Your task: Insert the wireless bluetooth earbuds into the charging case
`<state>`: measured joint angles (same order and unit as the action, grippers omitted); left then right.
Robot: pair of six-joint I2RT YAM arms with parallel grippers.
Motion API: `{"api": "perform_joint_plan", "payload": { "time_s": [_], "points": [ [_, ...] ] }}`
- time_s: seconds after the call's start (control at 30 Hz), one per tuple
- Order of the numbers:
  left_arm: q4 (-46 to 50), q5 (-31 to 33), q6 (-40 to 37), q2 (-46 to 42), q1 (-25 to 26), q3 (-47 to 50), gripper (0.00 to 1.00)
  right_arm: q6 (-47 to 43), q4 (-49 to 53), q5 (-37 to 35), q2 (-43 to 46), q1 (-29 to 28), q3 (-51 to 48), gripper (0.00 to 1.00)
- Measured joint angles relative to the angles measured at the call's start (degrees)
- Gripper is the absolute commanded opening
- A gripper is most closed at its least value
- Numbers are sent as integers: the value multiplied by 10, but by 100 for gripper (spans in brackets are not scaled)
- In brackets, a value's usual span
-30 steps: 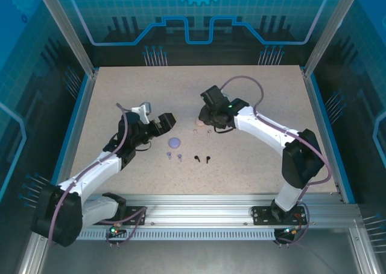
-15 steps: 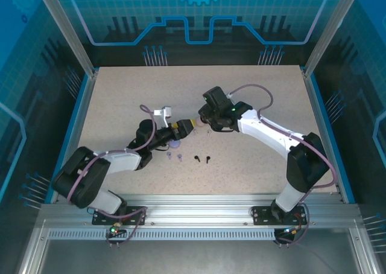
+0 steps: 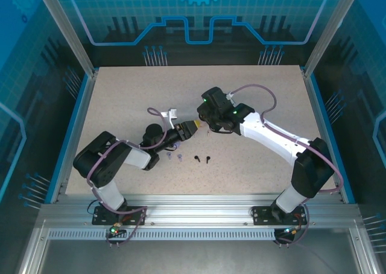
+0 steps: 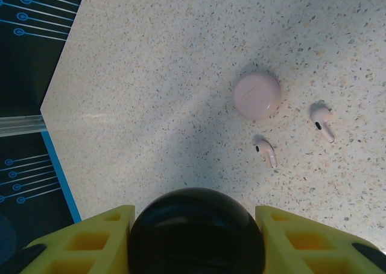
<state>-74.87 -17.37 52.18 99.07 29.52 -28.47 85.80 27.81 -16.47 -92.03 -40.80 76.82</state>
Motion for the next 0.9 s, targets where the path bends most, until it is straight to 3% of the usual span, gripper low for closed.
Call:
{"api": "perform_joint_plan", "payload": {
  "time_s": [0.37, 0.9],
  "points": [
    [-22, 15, 0, 6, 11, -25, 64, 2, -1, -1, 0, -12, 0, 39],
    [-35, 21, 4, 24, 17, -48, 39, 6, -15, -15, 0, -16, -1, 39]
  ]
}}
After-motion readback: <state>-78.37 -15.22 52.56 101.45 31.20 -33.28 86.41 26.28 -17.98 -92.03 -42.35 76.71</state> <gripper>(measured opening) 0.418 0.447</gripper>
